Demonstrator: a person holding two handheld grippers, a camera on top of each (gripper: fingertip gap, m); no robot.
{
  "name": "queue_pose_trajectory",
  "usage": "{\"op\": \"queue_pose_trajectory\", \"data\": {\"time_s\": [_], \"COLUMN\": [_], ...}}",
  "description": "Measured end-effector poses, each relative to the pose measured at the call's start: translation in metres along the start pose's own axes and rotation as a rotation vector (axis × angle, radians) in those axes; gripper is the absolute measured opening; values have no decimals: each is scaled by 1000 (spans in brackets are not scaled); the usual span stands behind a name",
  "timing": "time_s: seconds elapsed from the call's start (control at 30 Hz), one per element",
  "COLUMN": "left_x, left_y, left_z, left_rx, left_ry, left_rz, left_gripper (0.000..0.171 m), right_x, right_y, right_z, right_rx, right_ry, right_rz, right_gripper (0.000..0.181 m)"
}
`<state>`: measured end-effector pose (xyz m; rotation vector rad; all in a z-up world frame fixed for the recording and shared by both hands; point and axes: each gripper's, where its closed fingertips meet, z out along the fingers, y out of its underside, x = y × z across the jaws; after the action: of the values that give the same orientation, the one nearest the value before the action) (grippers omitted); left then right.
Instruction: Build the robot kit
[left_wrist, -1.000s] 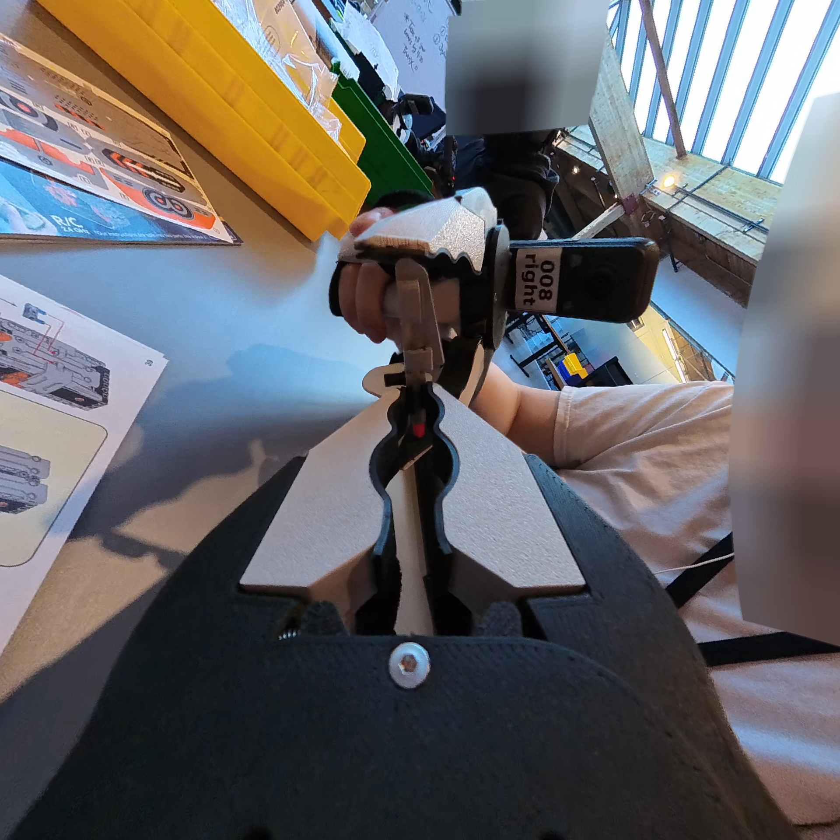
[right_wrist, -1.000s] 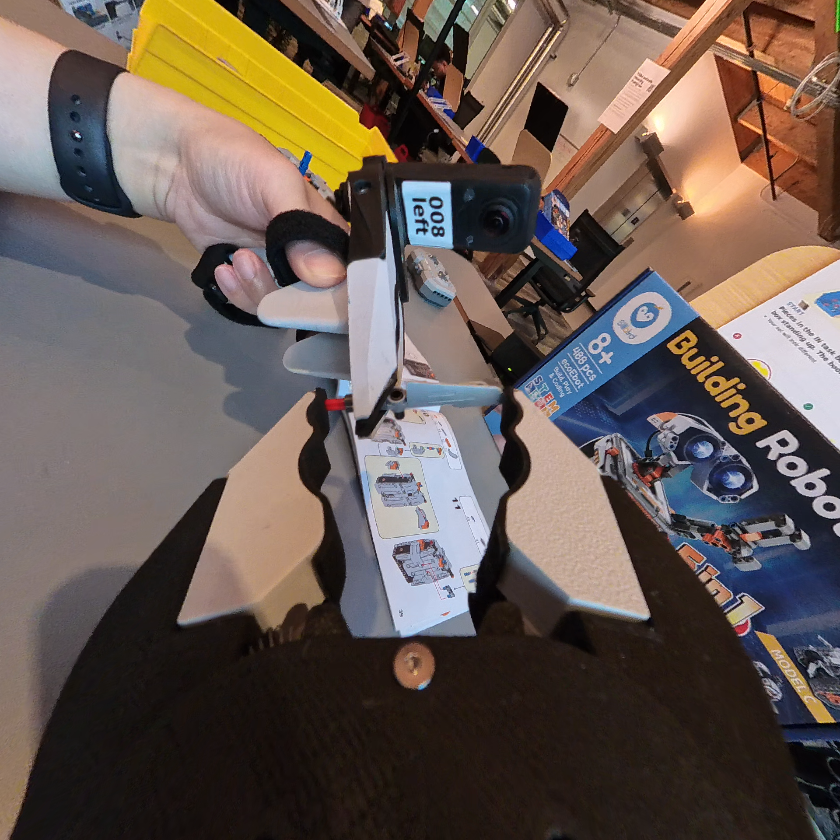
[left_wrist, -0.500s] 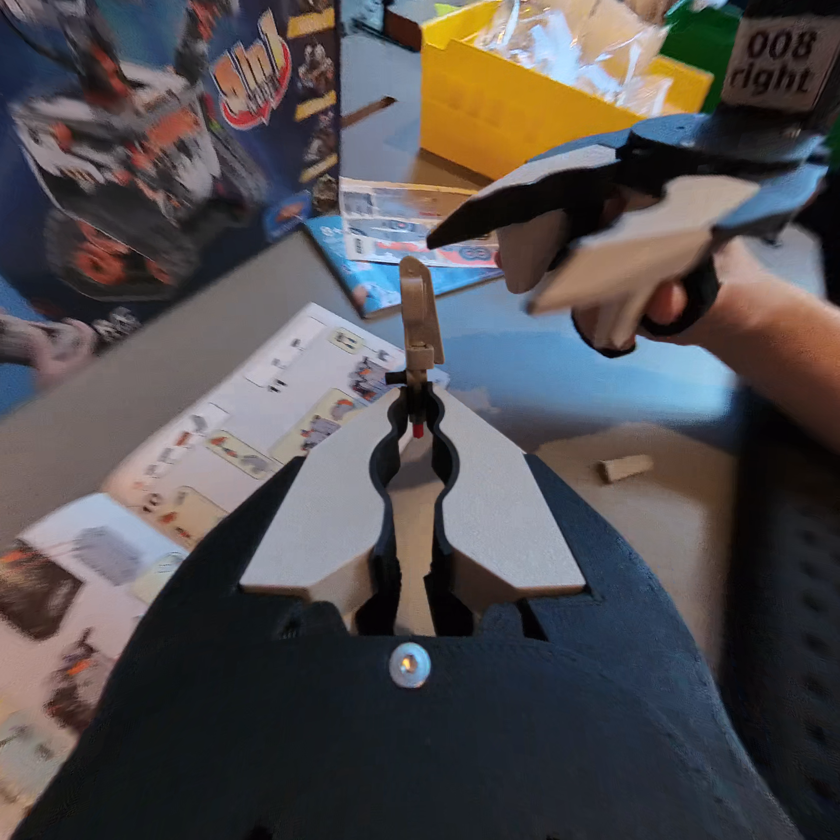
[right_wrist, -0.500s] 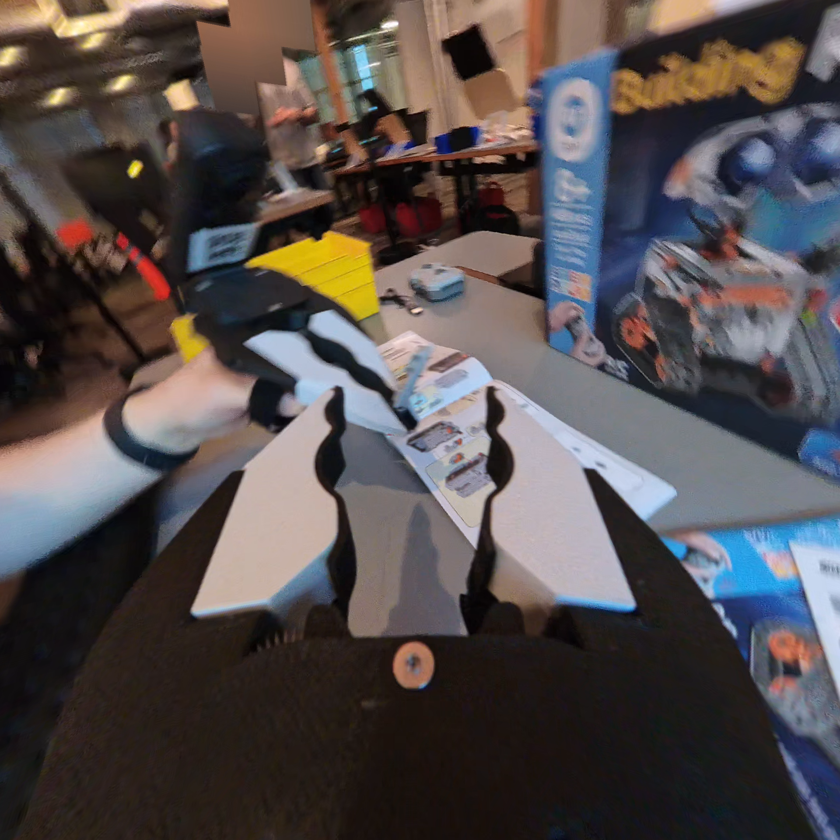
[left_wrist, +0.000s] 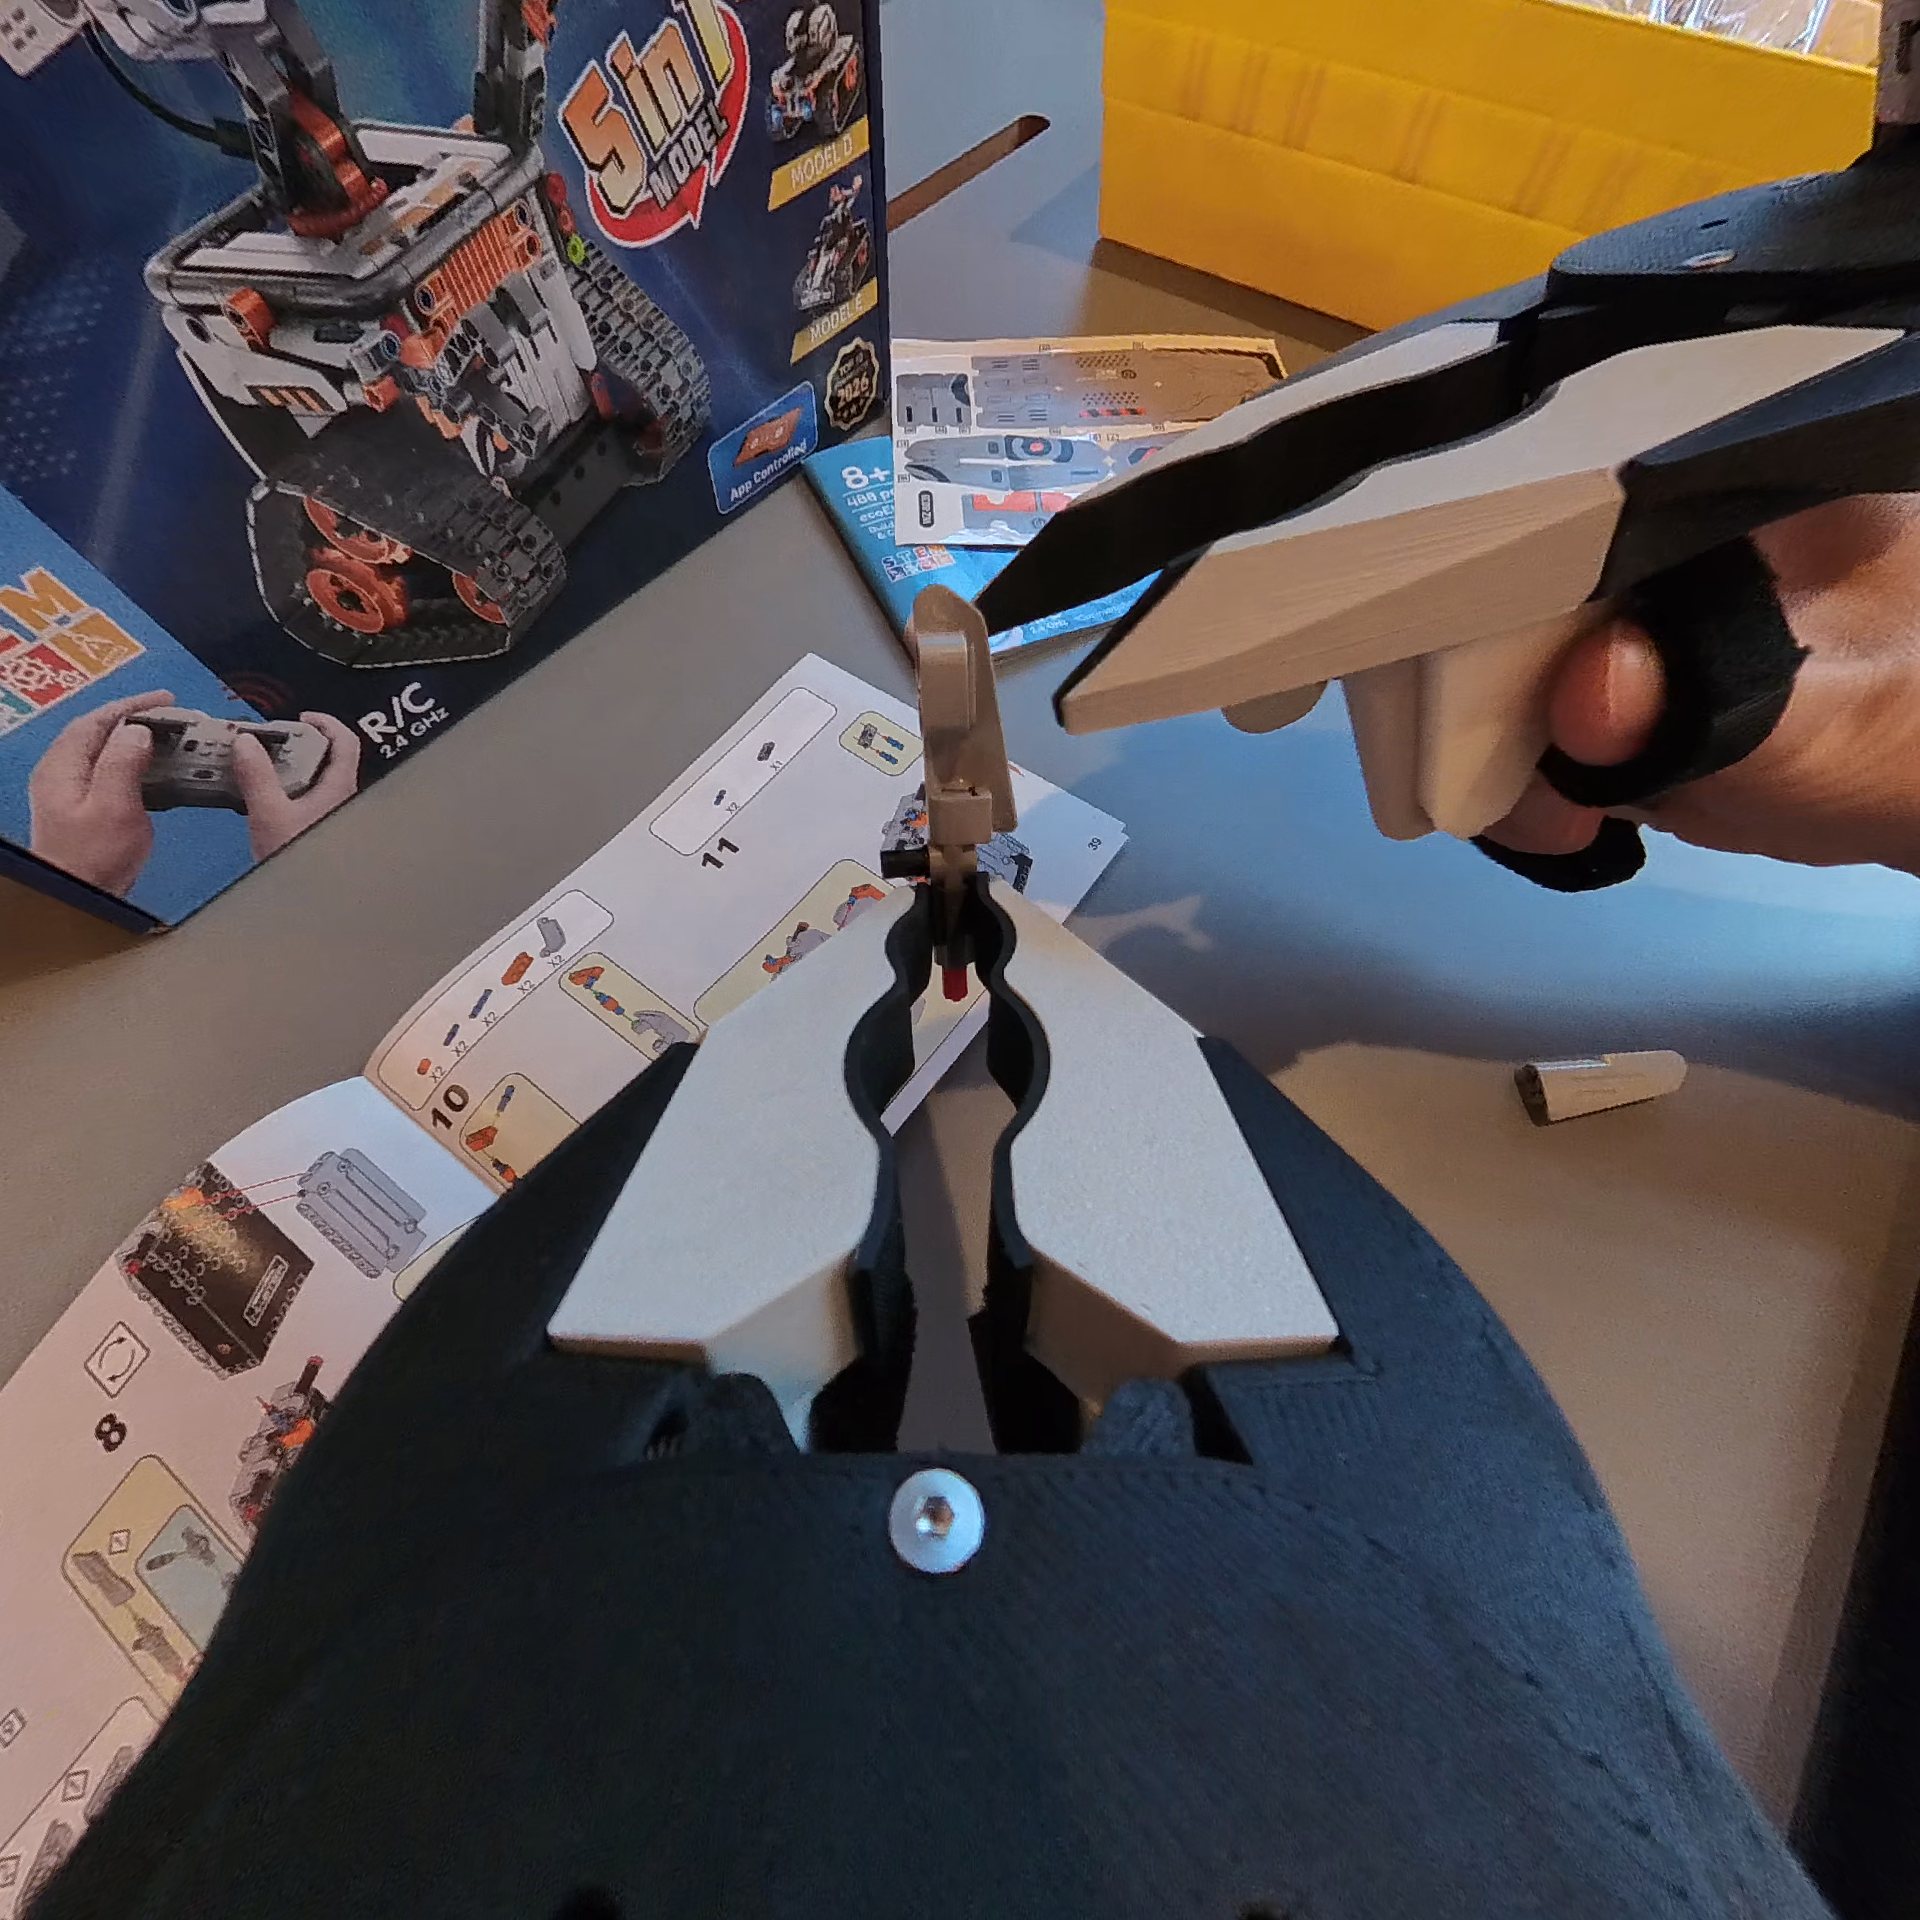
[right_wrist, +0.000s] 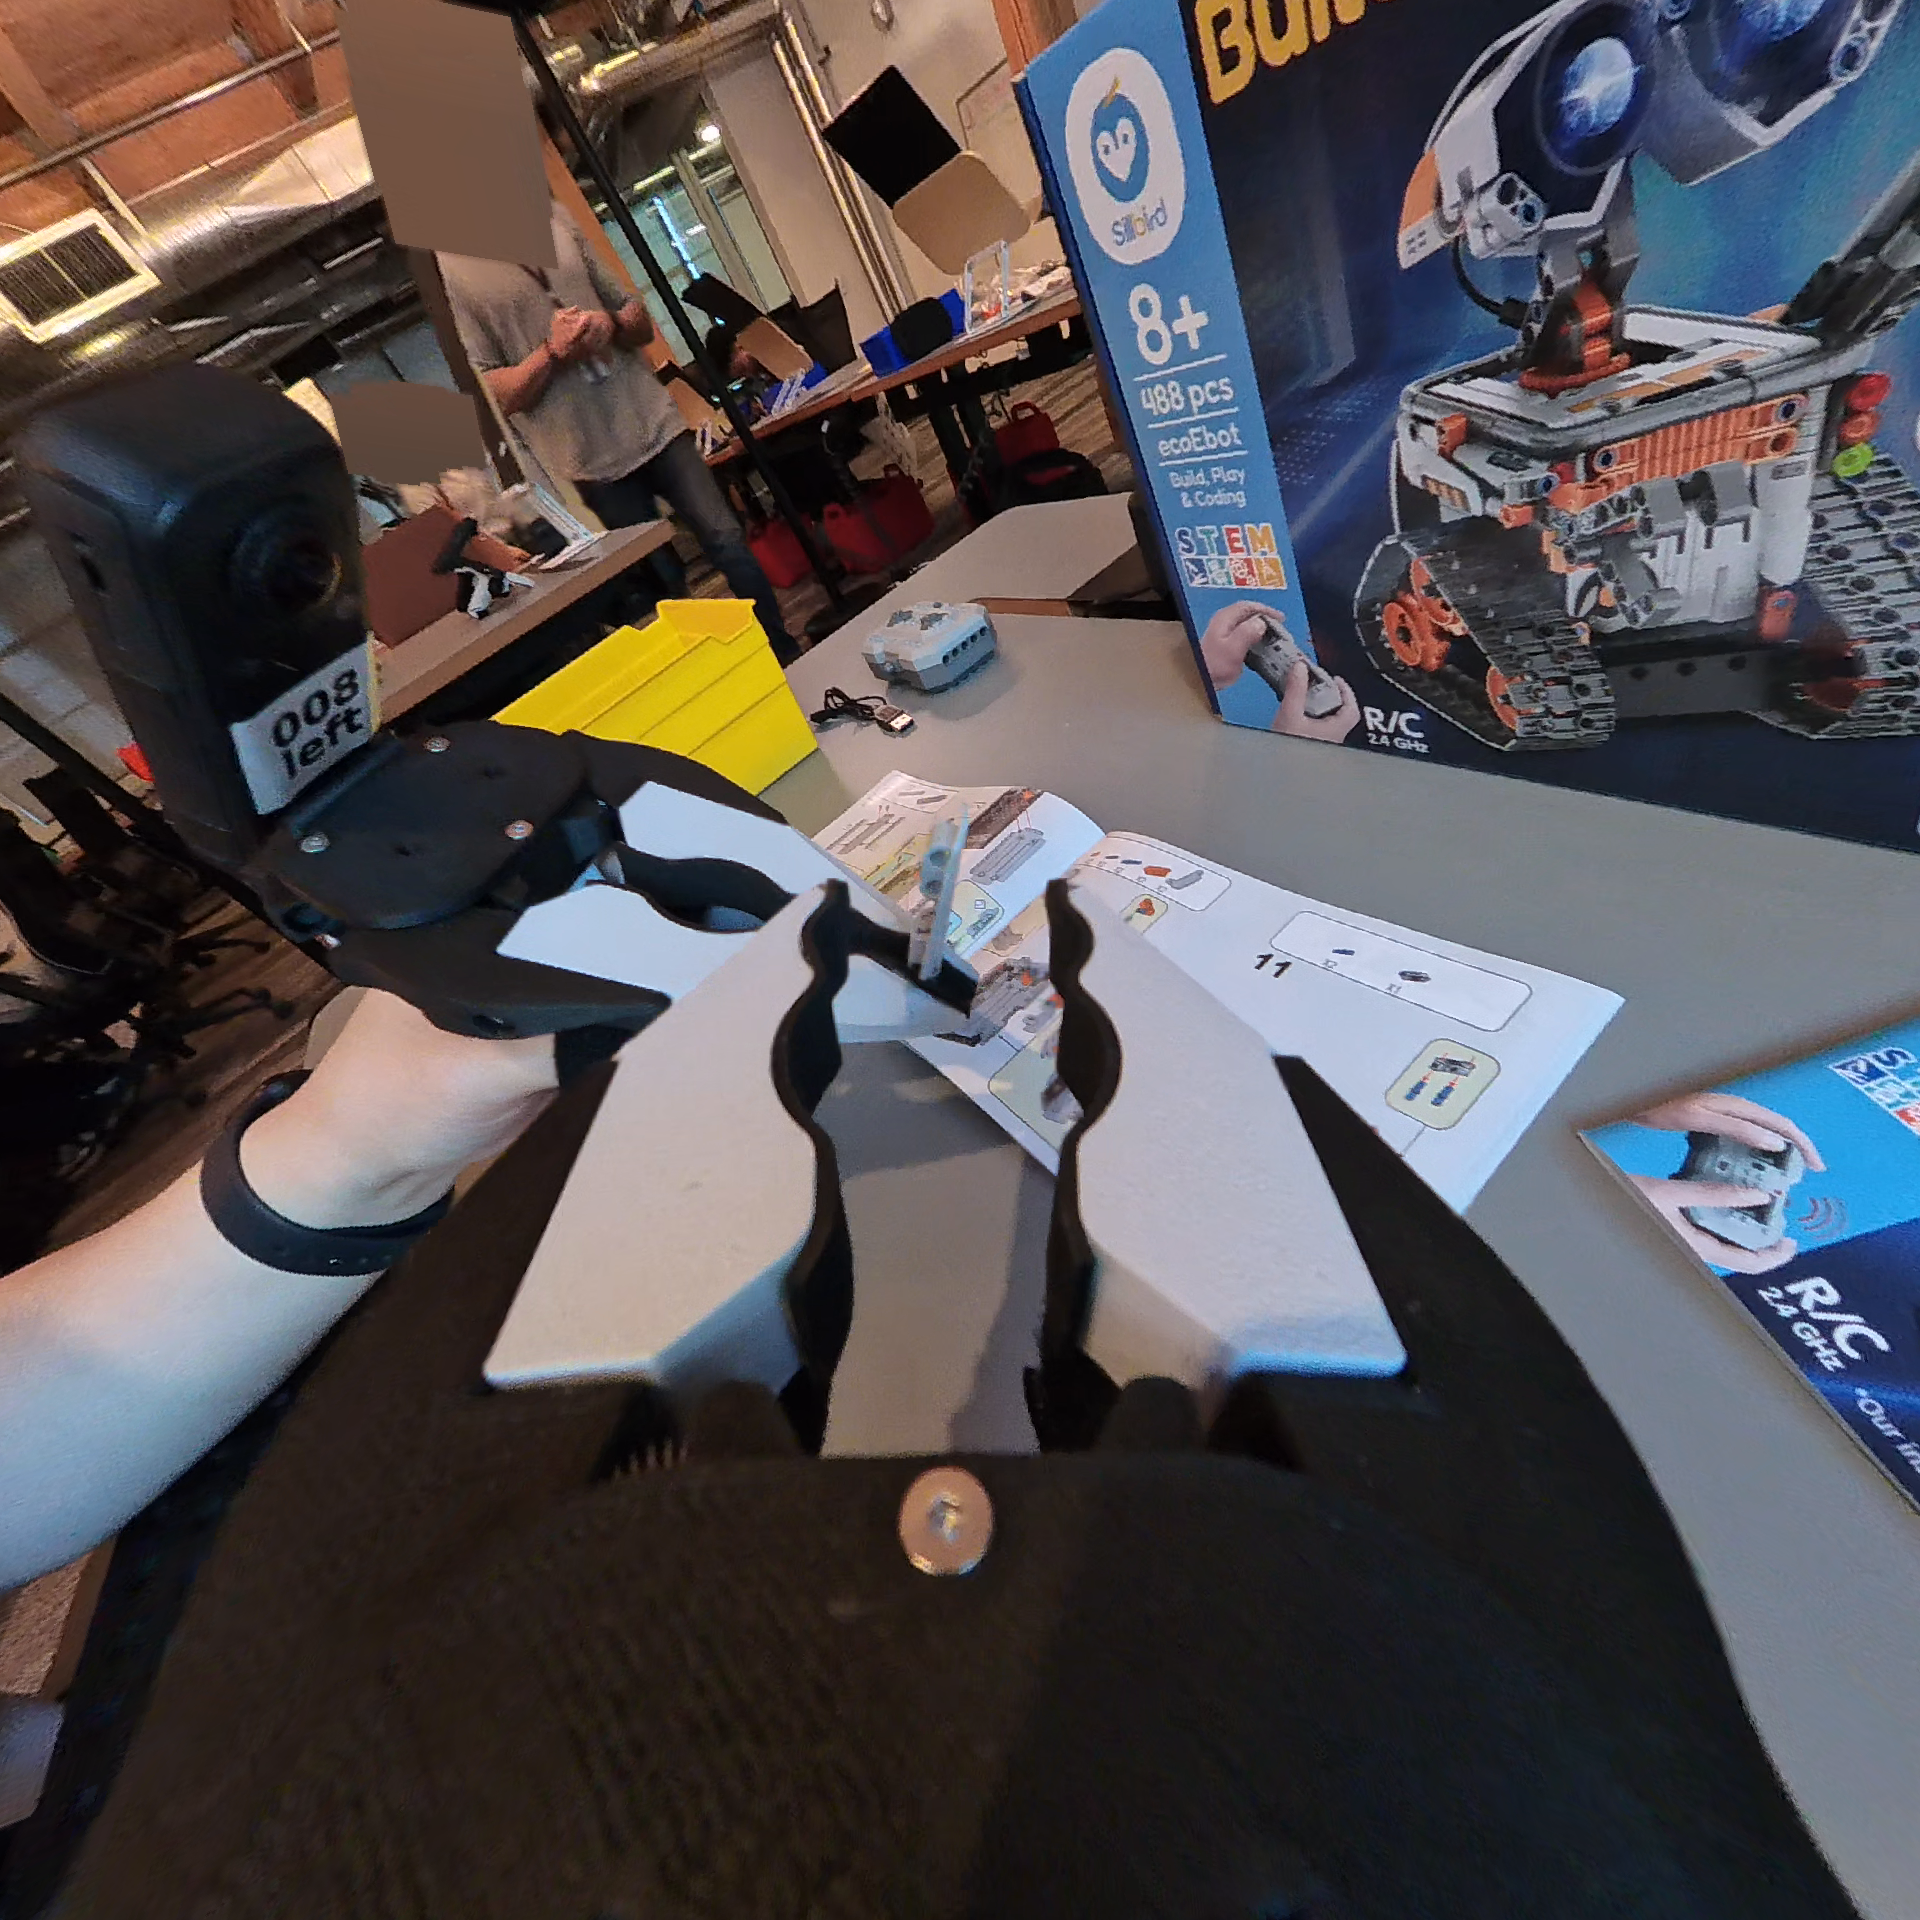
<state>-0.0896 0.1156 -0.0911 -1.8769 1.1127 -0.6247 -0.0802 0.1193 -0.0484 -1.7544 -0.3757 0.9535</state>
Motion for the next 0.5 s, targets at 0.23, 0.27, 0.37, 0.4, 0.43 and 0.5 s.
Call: {"op": "queue_pose_trajectory", "data": {"time_s": [0.23, 0.27, 0.37, 0.4, 0.43, 0.5], "left_x": [5, 5, 3, 2, 3, 5], "left_y": [-4, -4, -3, -3, -2, -2], "left_z": [-1, -1, -1, -1, 0, 1], "left_rx": [25, 25, 15, 11, 8, 4], "left_ry": [34, 31, 9, 4, 6, 10], "left_rz": [-28, -26, -6, -4, -2, 1], "left_gripper": [5, 5, 5, 5, 5, 5], "right_x": [4, 5, 4, 3, 2, 0], "right_y": [11, 10, 9, 9, 10, 12], "right_z": [1, 1, 2, 2, 3, 5], "right_rx": [-57, -50, -36, -39, -39, -48], "right_ry": [-21, -18, -35, -35, -35, -40], "right_rz": [62, 71, 80, 77, 75, 81], "right_gripper": [26, 20, 14, 14, 14, 14]}}
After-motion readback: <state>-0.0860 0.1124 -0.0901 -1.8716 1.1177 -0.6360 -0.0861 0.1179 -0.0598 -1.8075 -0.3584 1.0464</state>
